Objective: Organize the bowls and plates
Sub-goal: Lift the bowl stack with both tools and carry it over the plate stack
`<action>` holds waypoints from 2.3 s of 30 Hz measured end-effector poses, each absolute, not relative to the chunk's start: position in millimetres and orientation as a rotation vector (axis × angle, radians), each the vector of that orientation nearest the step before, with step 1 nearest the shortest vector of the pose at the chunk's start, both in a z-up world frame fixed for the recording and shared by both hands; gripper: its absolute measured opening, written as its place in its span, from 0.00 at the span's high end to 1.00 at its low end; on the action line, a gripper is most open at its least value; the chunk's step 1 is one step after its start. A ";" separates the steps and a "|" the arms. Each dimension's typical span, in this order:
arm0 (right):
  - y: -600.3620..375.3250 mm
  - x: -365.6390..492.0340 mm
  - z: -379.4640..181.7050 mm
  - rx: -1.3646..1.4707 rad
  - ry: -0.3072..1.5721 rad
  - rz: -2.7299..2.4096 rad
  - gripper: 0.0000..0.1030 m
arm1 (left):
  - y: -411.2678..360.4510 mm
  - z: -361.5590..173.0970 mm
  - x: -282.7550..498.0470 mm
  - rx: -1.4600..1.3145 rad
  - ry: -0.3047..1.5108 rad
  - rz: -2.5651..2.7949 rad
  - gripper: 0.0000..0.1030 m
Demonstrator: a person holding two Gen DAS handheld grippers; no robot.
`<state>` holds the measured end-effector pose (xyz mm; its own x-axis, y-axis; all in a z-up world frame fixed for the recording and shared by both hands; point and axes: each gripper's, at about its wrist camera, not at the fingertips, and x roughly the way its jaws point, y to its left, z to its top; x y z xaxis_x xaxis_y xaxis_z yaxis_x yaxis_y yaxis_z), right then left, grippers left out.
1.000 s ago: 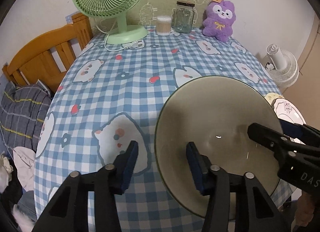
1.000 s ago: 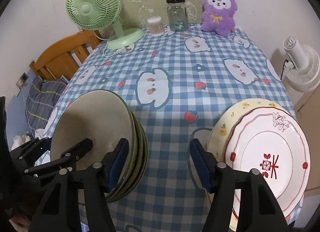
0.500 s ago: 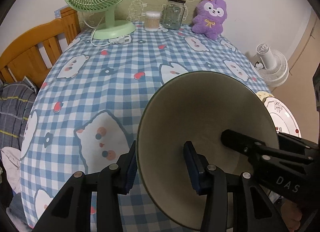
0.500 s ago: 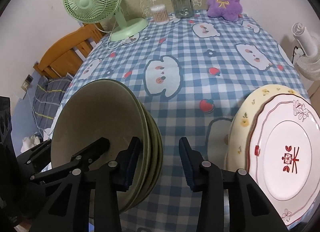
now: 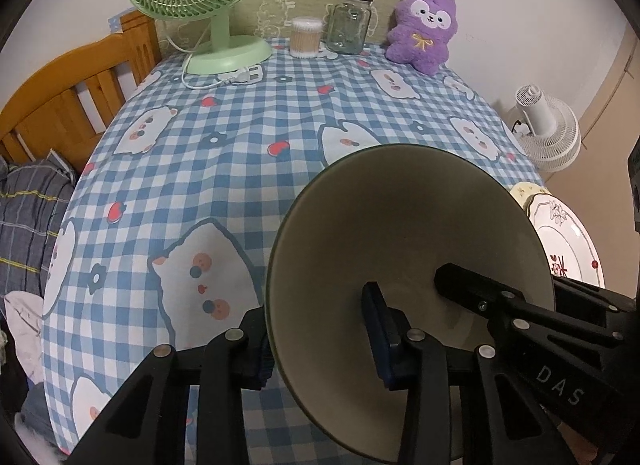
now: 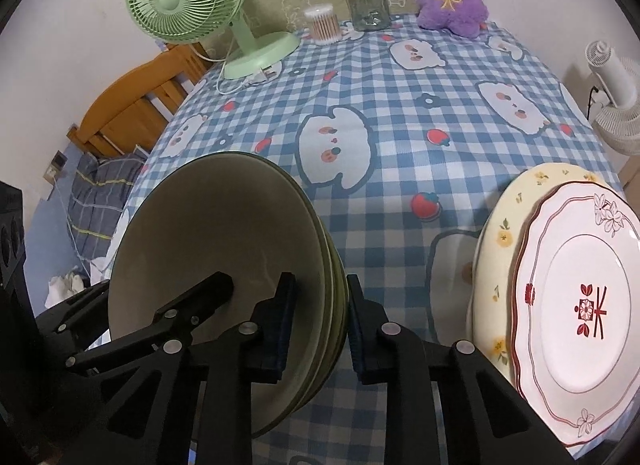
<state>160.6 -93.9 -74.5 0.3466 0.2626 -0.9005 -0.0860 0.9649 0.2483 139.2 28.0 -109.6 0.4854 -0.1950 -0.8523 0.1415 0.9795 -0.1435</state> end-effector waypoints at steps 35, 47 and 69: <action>-104.4 157.2 -60.2 0.170 1.216 0.179 0.74 | 16.6 -97.9 139.3 -0.094 1.065 -0.195 0.66; -122.5 154.8 -41.2 0.187 1.185 0.182 0.74 | -3.5 -77.1 136.0 -0.073 1.034 -0.191 0.65; -185.9 141.1 -4.2 0.210 1.124 0.138 0.74 | -68.5 -44.2 132.1 -0.032 0.982 -0.241 0.65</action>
<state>141.1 -185.9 -4.2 0.4262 0.2151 -0.8787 -0.0040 0.9717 0.2360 132.1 -68.5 -44.2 0.5312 -0.2161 -0.8192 0.1874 0.9729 -0.1352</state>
